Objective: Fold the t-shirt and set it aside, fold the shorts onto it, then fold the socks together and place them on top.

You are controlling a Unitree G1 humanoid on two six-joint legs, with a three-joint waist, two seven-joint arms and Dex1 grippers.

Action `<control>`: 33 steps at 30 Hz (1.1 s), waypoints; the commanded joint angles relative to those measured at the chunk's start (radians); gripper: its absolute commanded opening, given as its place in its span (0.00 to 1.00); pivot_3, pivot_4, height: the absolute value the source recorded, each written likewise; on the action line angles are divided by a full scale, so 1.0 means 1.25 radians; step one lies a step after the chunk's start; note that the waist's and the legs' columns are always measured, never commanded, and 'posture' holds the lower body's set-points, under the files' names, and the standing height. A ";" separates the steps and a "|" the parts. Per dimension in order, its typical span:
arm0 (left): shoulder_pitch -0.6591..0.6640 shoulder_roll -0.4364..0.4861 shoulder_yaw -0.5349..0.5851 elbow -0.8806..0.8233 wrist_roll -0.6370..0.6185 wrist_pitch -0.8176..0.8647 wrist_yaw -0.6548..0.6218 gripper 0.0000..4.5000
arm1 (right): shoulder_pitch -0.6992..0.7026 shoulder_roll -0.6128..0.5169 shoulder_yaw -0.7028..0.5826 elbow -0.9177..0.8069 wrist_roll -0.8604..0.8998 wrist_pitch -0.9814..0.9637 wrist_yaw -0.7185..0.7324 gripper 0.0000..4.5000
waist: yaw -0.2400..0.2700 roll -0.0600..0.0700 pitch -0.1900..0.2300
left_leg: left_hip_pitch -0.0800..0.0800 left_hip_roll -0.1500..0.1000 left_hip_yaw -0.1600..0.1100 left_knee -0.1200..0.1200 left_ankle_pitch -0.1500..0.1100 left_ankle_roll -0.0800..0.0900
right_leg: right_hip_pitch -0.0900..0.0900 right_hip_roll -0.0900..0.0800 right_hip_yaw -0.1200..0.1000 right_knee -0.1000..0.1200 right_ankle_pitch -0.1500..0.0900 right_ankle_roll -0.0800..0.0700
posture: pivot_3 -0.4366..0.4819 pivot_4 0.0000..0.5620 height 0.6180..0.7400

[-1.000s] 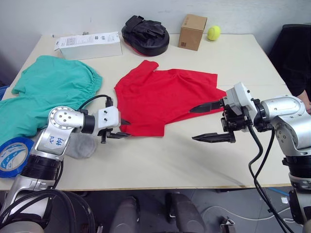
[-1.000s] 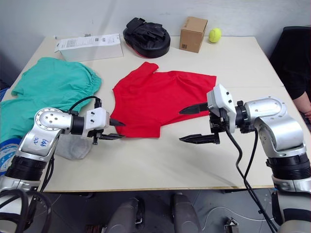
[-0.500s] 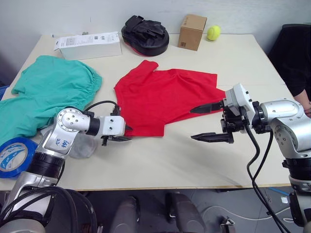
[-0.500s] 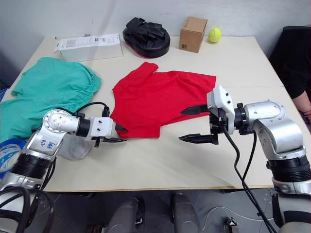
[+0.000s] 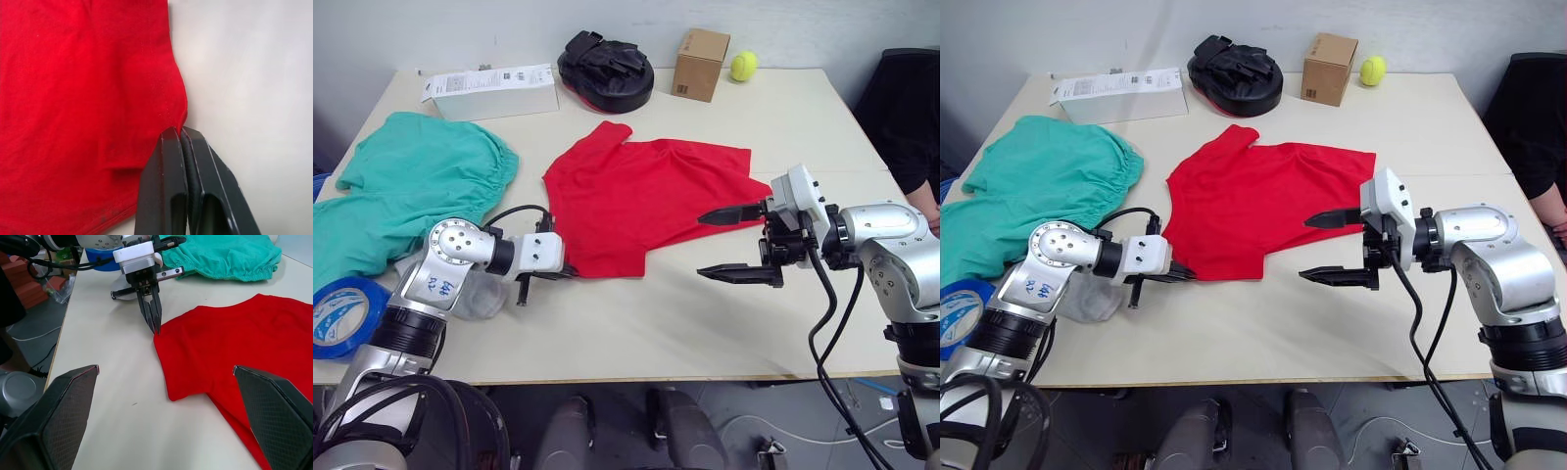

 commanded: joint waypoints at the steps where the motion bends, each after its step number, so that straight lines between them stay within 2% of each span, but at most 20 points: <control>1: -0.032 -0.006 0.032 -0.032 -0.035 0.053 0.003 0.00 | -0.004 -0.007 -0.028 -0.022 0.011 -0.009 0.000 1.00 | 0.000 0.000 0.000 | 0.000 0.000 0.000 0.000 0.000 0.000 | 0.000 0.000 0.000 0.000 0.000 0.000 | 0.48 0.27 1.00; 7: -0.017 0.002 0.051 -0.102 -0.097 0.184 -0.017 0.00 | 0.001 -0.011 -0.017 -0.003 -0.011 -0.033 0.013 1.00 | -0.001 0.000 0.000 | 0.000 0.000 0.000 0.000 0.000 0.000 | 0.000 0.000 0.000 0.000 0.000 0.000 | 0.48 0.27 1.00; 10: -0.005 0.009 0.052 -0.113 -0.082 0.182 -0.001 0.00 | -0.006 -0.010 -0.010 0.012 -0.025 -0.043 0.017 1.00 | -0.001 0.000 0.000 | 0.000 0.000 0.000 0.000 0.000 0.000 | 0.000 0.001 0.000 0.000 0.000 0.000 | 0.48 0.27 1.00; 12: -0.002 0.009 0.055 -0.122 -0.085 0.189 0.005 0.00 | -0.009 -0.014 0.016 0.048 -0.091 -0.100 0.011 1.00 | -0.001 0.000 0.000 | 0.000 0.000 0.000 0.000 0.000 0.000 | 0.000 0.001 0.000 0.000 0.000 0.000 | 0.48 0.27 1.00; 17: 0.010 0.016 0.063 -0.156 -0.090 0.186 0.014 0.00 | -0.078 -0.018 0.075 0.257 -0.271 -0.237 -0.038 1.00 | -0.001 0.000 0.000 | 0.000 0.000 0.001 0.001 0.000 0.000 | 0.000 0.000 0.001 0.000 0.000 0.000 | 0.48 0.27 1.00; 24: 0.018 -0.003 0.075 -0.216 -0.111 0.219 0.052 0.00 | -0.312 0.026 0.183 0.656 -0.516 -0.452 -0.148 1.00 | -0.007 0.000 0.000 | 0.001 0.000 0.003 -0.001 0.000 0.000 | -0.001 0.001 0.003 0.000 0.000 0.000 | 0.48 0.27 1.00; 30: 0.057 0.002 0.081 -0.268 -0.118 0.236 0.069 0.00 | -0.476 0.057 0.265 0.926 -0.649 -0.533 -0.138 1.00 | -0.008 0.002 0.001 | 0.000 0.000 0.004 -0.002 0.000 0.000 | -0.002 0.002 0.004 0.000 0.000 0.000 | 0.48 0.27 1.00; 33: 0.067 0.001 0.086 -0.278 -0.118 0.243 0.081 0.00 | -0.546 0.074 0.279 1.027 -0.692 -0.549 -0.170 1.00 | -0.009 0.002 0.002 | 0.000 0.000 0.005 -0.002 0.000 0.000 | -0.003 0.001 0.005 0.000 0.000 0.000 | 0.48 0.27 1.00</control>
